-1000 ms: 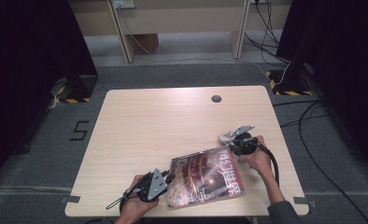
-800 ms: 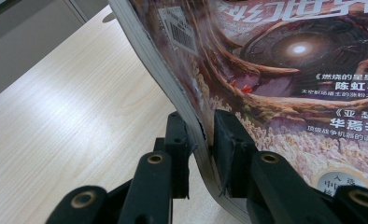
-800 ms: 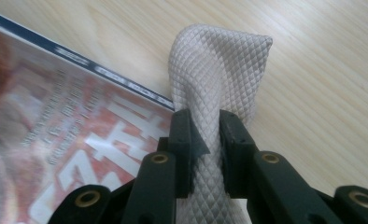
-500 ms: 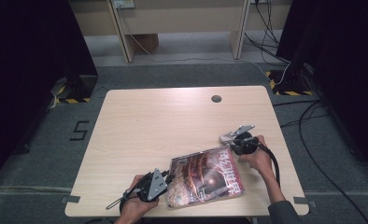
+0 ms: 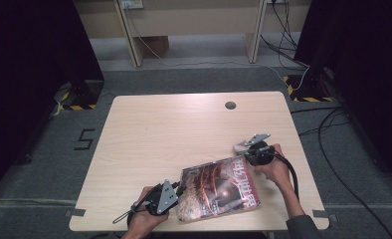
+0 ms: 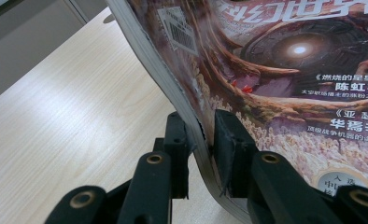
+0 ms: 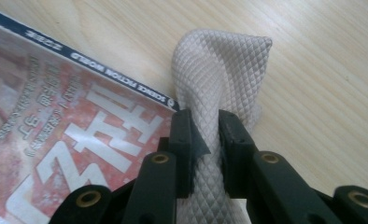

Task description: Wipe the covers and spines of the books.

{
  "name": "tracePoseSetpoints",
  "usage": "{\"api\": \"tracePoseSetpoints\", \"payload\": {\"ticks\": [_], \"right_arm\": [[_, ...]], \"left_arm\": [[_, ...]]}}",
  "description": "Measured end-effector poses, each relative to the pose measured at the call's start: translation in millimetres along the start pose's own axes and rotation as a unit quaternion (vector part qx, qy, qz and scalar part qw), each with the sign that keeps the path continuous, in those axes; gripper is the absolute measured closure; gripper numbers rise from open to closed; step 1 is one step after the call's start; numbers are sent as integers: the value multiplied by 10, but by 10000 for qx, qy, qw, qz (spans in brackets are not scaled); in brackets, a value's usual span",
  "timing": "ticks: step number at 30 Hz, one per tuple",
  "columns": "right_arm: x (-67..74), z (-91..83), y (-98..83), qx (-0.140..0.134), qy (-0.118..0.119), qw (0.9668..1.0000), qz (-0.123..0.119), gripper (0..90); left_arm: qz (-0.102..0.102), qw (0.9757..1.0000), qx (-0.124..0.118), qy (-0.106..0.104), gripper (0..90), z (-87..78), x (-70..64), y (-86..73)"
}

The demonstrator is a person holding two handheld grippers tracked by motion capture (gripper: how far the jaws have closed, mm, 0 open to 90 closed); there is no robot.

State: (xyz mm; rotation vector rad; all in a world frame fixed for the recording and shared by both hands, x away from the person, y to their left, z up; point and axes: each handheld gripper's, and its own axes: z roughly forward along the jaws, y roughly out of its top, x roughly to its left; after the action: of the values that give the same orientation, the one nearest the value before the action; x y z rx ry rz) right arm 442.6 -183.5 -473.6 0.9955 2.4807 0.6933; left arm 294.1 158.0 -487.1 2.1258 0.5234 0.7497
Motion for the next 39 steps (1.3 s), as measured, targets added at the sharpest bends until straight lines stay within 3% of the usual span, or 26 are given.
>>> {"api": "tracePoseSetpoints", "payload": {"ticks": [9, 16, 25, 36, 39], "right_arm": [[73, -37, 63, -94, 84, 9998, -150, 778], [248, -80, 167, -177, 201, 9988, -421, 777], [399, -137, 256, -312, 323, 9972, -600, 776], [628, -233, 374, -570, 582, 9938, -751, 774], [710, -264, 417, -665, 629, 9918, -895, 774]], "left_arm": [[-2, 10000, 4, 1, 755, 1, -2, 0], [8, 10000, 16, -5, 754, 3, -4, 0], [-13, 10000, 24, -2, 752, 6, -2, -4], [-17, 10000, 22, 4, 750, 8, -1, -6], [-21, 10000, 27, -1, 749, 10, 1, -8]]}}
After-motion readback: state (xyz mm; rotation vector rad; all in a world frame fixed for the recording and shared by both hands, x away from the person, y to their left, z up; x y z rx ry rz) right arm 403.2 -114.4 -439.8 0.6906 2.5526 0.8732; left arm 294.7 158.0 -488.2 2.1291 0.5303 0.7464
